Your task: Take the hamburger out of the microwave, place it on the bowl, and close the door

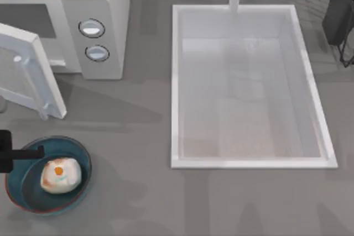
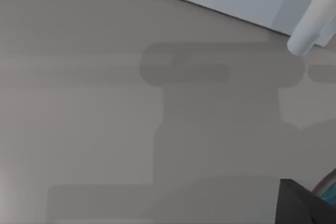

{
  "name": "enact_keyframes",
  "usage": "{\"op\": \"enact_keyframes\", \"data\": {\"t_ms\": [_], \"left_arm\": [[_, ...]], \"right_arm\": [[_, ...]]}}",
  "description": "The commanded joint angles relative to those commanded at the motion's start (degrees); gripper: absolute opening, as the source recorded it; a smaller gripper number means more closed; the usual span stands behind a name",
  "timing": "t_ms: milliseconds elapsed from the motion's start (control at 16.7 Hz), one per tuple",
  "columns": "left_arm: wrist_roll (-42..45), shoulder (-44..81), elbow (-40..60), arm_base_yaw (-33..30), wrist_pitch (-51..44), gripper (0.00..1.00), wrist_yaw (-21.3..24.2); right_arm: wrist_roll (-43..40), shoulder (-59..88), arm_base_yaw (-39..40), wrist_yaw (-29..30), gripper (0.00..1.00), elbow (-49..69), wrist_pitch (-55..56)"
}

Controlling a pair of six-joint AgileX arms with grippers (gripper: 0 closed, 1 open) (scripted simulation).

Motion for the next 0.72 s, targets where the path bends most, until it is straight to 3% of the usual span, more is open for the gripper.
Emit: {"op": "enact_keyframes", "data": {"t_ms": [300,720], "left_arm": [[0.0,2.5,1.9,0.1,1.1,0.00,0.2],[0.0,23.6,13.3,-0.3,9.1,0.00,0.1]], "right_arm": [[0.0,0.0,0.0,0.0,1.00,0.0,0.0],[0.0,0.0,0.0,0.0,1.00,0.0,0.0]]}}
